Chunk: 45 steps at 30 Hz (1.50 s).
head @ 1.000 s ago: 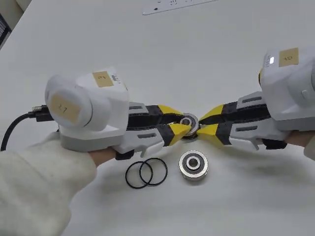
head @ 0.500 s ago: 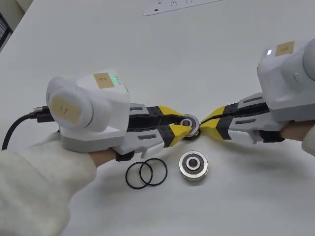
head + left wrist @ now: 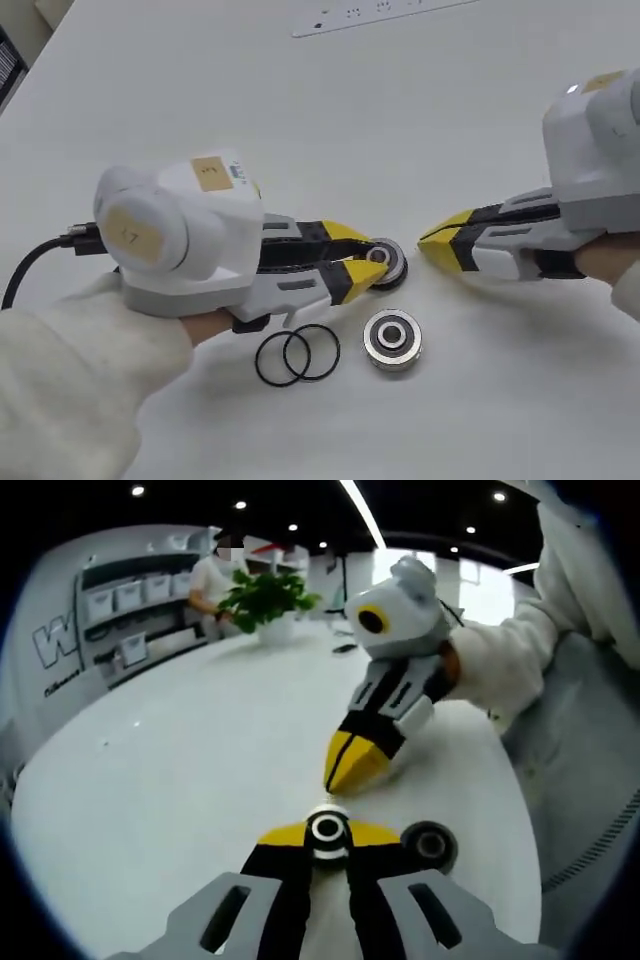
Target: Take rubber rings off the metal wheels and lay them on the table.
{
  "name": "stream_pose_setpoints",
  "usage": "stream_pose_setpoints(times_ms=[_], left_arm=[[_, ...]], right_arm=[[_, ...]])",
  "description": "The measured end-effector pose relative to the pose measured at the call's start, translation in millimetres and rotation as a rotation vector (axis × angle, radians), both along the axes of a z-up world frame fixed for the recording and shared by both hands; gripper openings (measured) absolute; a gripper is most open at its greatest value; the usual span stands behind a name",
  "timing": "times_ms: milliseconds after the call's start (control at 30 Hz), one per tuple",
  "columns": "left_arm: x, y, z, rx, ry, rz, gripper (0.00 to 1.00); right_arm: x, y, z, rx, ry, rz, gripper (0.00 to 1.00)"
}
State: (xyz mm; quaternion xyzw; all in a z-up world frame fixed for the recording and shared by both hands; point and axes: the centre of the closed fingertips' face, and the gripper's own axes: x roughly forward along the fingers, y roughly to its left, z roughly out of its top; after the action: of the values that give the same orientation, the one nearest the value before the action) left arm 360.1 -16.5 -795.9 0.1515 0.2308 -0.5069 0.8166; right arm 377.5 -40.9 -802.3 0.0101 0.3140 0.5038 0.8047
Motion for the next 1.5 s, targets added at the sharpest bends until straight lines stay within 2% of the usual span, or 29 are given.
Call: stream_pose_setpoints(times_ms=[33,67,133,167,200,233,267,300,333,400,467,600,633,733,900,1033,1200,1500], left_arm=[[0.0,0.1,0.0,-0.001,0.0,0.0,0.13],[0.1,0.0,0.0,-0.002,0.0,0.0,0.13],[0.1,-0.1,0.1,-0.006,0.0,0.001,0.13],[0.1,-0.2,0.2,-0.007,-0.001,0.0,0.13],[0.1,-0.3,0.4,-0.008,-0.002,0.0,0.13],[0.1,-0.3,0.3,-0.008,-0.001,0.0,0.13],[0.2,-0.3,0.4,-0.01,-0.002,-0.001,0.13],[0.3,-0.3,0.4,-0.012,-0.004,-0.002,0.13],[0.4,-0.2,0.4,-0.016,-0.004,-0.001,0.13],[0.3,-0.3,0.6,-0.019,-0.004,0.0,0.13],[0.2,-0.6,0.7,-0.019,-0.004,0.0,0.13],[0.2,-0.5,0.7,-0.021,-0.004,0.001,0.13],[0.1,-0.4,0.7,-0.022,-0.005,0.001,0.13],[0.0,-0.4,0.8,-0.023,-0.005,0.001,0.13],[0.0,-0.5,1.0,-0.024,-0.004,0.005,0.13],[0.0,-0.5,1.1,-0.025,-0.003,0.007,0.13],[-0.1,-0.7,1.1,-0.027,0.0,0.009,0.13],[-0.2,-0.9,1.1,-0.025,-0.003,0.006,0.13]], right_arm=[[-9.4,3.9,0.1,0.027,0.031,0.055,0.0],[-10.8,4.2,-2.2,0.02,0.026,0.068,0.0],[-12.0,4.3,-7.5,-0.036,-0.076,0.124,0.0],[-14.6,6.0,-8.9,-0.055,-0.11,0.152,0.03],[-18.3,8.1,-9.0,-0.053,-0.102,0.171,0.09],[-22.9,12.4,-5.2,-0.025,-0.095,0.177,0.16],[-21.7,14.0,-3.8,-0.027,-0.12,0.183,0.18],[-20.2,16.6,-2.1,-0.039,-0.182,0.206,0.19],[-20.4,18.6,-1.5,-0.042,-0.2,0.211,0.21],[-22.4,23.3,-1.1,-0.033,-0.198,0.212,0.24],[-18.1,26.7,1.1,-0.035,-0.252,0.214,0.27],[-20.5,28.8,-4.2,-0.042,-0.228,0.234,0.21],[-19.5,26.7,-5.2,-0.053,-0.238,0.229,0.21],[-20.8,24.6,-5.5,-0.044,-0.191,0.217,0.18],[-21.4,21.8,-6.5,-0.052,-0.177,0.21,0.14],[-21.5,16.5,-7.9,-0.057,-0.161,0.197,0.04],[-22.9,16.0,-7.3,-0.061,-0.154,0.191,0.02],[-22.1,12.4,-7.8,-0.037,-0.072,0.116,0.0]])
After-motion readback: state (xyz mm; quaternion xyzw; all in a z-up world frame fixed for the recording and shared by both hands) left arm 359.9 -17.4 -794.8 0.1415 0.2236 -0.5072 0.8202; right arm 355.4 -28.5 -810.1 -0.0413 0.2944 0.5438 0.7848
